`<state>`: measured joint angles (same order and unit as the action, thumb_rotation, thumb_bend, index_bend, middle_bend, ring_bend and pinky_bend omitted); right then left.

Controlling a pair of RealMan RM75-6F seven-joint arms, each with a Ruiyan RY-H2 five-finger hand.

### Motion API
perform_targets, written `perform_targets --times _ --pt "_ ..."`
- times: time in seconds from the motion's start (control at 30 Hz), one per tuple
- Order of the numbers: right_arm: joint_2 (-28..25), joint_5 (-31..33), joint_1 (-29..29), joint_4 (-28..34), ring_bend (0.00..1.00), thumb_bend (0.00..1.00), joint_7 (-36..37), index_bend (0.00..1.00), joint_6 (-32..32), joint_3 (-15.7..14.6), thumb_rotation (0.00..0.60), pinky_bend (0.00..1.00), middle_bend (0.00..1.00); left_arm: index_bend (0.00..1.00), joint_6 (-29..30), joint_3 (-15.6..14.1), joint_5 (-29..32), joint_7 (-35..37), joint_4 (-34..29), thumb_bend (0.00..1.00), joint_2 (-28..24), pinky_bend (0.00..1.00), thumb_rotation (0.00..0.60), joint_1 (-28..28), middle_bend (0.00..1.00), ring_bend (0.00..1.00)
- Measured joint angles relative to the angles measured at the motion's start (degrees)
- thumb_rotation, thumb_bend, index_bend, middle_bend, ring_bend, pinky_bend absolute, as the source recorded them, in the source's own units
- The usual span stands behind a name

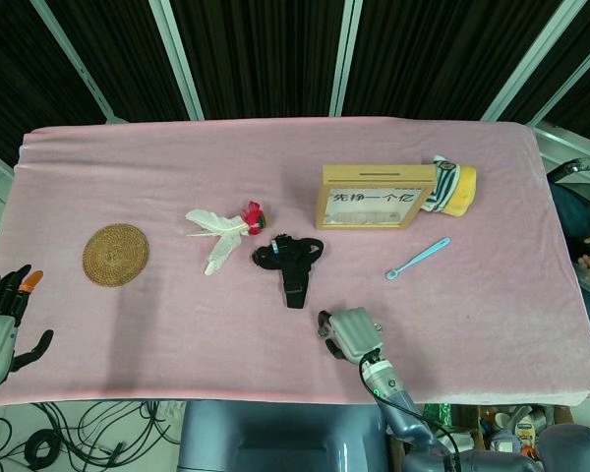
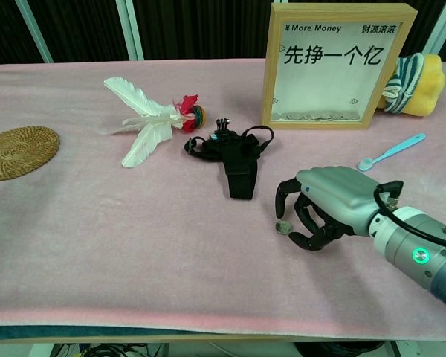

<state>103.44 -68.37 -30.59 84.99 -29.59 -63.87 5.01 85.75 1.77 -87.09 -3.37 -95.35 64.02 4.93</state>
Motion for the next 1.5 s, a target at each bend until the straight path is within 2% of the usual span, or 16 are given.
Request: perform_targets --times 1.2,1.5 --pt "0.8 0.5 -0.1 -1.7 0.85 0.29 0.8 0.44 1.5 0.4 0.6 0.92 0.76 0.05 0.0 0.0 0.1 0.0 0.1 0.33 0.1 0.01 0.6 0.0 0.0 0.0" --pt "1.3 0.6 -0.3 -2.5 0.85 0.34 1.3 0.46 2.1 0.6 0.6 0.92 0.76 0.05 0.1 0.0 0.1 -0.1 0.1 0.33 0.0 0.01 0.6 -0.1 0.0 0.0"
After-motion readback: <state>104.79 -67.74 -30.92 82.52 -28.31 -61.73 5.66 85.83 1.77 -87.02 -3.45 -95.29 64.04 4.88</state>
